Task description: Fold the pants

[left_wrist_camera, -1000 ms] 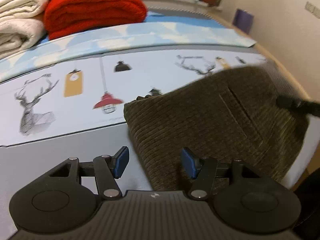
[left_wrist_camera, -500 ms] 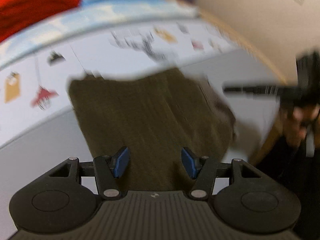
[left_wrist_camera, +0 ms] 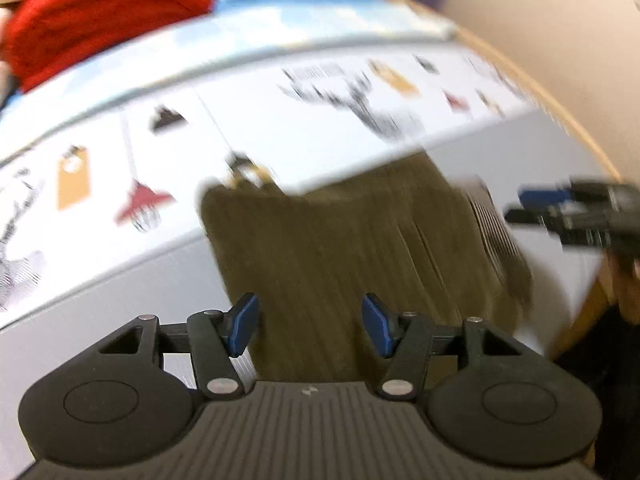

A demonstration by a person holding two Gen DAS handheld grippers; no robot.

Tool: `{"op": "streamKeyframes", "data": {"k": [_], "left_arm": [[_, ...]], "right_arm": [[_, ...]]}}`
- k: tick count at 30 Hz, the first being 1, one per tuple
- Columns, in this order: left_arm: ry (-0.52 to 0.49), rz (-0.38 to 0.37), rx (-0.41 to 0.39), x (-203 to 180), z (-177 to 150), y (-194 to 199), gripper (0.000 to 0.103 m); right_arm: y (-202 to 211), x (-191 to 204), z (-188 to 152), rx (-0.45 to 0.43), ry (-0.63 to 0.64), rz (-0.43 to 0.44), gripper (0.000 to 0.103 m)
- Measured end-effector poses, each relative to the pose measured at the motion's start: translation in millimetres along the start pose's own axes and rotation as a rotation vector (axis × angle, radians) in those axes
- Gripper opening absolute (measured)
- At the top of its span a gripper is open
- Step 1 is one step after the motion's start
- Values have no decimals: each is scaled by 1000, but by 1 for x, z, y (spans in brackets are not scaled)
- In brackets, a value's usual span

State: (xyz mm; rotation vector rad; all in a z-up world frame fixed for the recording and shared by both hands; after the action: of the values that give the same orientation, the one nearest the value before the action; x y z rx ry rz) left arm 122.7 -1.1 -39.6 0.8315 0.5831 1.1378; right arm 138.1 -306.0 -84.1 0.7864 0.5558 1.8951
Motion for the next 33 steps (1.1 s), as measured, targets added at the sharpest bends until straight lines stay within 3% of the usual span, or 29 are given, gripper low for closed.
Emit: {"op": "streamKeyframes", "data": {"k": [3,4,11,18,24,29,30,32,33], "left_arm": [[18,0,-55,5,11,1,30],[17,5,-63,6,14,0,26],[43,60,-87,13,37,-16,24],[43,110,37,34,40,-50,24],[63,131,98,49,31,-91,25],[140,88,68,59,27,-88,26],[180,66,62,62,29,-82,29],[270,22,23,71,32,-68,56],[317,26,-6,77,31,-61,82]], "right_arm": [[-10,4,14,-32,20,10,57],[-16,4,19,-33,22,11,57],[-69,-17,18,102,-37,-30,61],[-78,-16,21,118,-43,9,64],[-85,-25,24,143,-111,36,79],[-87,-35,21,162,-192,55,91],[-88,-38,21,170,-211,62,92],[-91,-43,21,187,-236,67,97],[-93,-45,22,196,-249,67,97]]}}
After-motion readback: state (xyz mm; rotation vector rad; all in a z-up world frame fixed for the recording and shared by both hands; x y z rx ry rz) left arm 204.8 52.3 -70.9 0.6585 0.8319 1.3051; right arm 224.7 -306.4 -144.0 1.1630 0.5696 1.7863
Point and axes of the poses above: each gripper's, at about its wrist camera, not at the fingertips, and y roughly against the way its jaws point, x to its left, z to its top, the point moved 4 cm from there along -y, roughly the way its jaws point, and after that the axes turned 9 degrees about -y, right-handed, at the moved point
